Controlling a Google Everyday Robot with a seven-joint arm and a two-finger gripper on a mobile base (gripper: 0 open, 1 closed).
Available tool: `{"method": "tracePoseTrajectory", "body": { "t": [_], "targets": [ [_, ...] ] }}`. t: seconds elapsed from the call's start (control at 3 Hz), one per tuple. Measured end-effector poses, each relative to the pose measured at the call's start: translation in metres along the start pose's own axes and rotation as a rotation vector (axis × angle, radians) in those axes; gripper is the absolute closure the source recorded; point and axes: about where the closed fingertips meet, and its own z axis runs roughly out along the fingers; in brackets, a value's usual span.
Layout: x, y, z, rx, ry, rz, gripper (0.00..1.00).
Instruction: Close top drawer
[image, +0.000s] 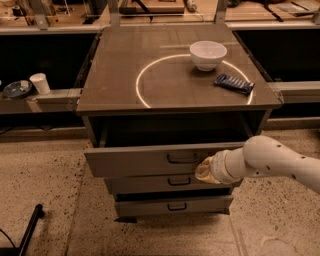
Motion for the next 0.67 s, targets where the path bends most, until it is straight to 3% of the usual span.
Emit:
{"method": "tracePoseTrajectory", "body": {
  "t": [0.67],
  "targets": [
    [0.0, 0.0, 0.0, 0.0, 0.0, 0.0, 0.36]
  ]
}}
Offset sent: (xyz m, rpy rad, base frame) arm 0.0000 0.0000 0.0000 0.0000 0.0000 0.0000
